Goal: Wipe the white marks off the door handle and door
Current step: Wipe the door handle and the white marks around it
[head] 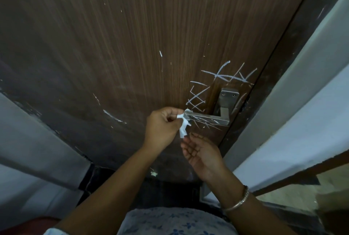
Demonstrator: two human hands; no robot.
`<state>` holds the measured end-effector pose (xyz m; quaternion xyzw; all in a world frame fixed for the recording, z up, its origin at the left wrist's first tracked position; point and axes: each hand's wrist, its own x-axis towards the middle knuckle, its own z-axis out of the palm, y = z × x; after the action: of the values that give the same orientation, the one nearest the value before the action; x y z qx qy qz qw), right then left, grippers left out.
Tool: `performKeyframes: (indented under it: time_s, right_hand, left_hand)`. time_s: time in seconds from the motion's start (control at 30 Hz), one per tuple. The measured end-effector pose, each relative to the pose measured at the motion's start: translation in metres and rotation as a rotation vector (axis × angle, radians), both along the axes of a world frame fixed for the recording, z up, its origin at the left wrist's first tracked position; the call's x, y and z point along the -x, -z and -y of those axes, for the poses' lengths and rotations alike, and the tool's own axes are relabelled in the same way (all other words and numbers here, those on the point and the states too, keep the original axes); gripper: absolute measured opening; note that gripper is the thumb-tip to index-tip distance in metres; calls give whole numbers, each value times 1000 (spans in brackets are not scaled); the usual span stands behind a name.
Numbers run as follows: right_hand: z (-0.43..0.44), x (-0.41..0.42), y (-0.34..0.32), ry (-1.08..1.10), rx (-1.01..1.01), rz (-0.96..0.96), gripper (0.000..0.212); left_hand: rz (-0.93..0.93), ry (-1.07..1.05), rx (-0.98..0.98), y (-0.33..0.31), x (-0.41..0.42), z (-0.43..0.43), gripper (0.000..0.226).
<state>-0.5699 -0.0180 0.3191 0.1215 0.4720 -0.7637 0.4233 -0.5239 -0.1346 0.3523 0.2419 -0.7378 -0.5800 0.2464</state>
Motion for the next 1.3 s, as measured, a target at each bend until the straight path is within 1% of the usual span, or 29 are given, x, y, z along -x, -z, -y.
performKeyframes:
  time_s: [0.07,0.17,0.33,0.4,0.47,0.53,0.57,0.6,0.67,0.77,0.83,0.87,0.93,0.97,1.03,1.1,1.2,1.3]
  right_hand:
    - [1,-1,-1,-16,-8,-5,12]
    - [3,-4,-3,-46,-35,-28,12]
    - [4,-11,-9,-165,-107,-281,10]
    - [5,-15,-13,-186,-76,-327,8]
    - [7,-18,-17,-179,-3,-298,10]
    - [8,-20,-20,-151,42,-282,14]
    - [8,-21,-22,-125,42,-307,13]
    - [7,-22,-24,-96,21,-358,12]
    - [4,-23,-26,-64,-56,-531,20]
    - [-3,-19,-32,-41,-159,-843,32]
    - [-12,-8,-40,57,-217,-1069,36]
    - [-18,0,-44,120,-276,-1221,34]
    - [-35,20,-52,224,-486,-1539,25]
    - [-43,30,-56,260,-610,-1639,24]
    - [-57,43,-62,245,-803,-1727,23]
    - [-62,47,-62,149,-914,-1767,23]
    - [-60,42,-58,-16,-937,-1775,21]
    - [-55,40,-55,-16,-1003,-1850,13]
  left_hand:
    - [24,-11,14,3,-2,-2,29]
    - [17,-12,26,2,-2,-2,24]
    - [22,-20,47,-6,-5,3,31]
    - [84,-42,29,-5,-6,6,30]
    - [151,-35,-2,-4,-7,9,27]
    - [152,24,-67,-6,-10,9,24]
    - [135,70,-94,-8,-12,9,23]
    - [116,115,-100,-10,-14,9,22]
    - [68,178,-92,-17,-16,11,18]
    - [-5,181,-78,-26,-16,11,12]
    - [-27,157,-33,-29,-15,9,7]
    - [-32,147,-22,-29,-15,10,5]
    - [-17,137,-15,-25,-15,10,6]
    - [-3,134,-19,-22,-15,10,9]
    - [21,137,-45,-17,-12,7,14]
    - [36,157,-58,-13,-10,3,19]
    - [27,152,-36,-10,-7,1,21]
    - [13,148,-15,-9,-6,4,25]
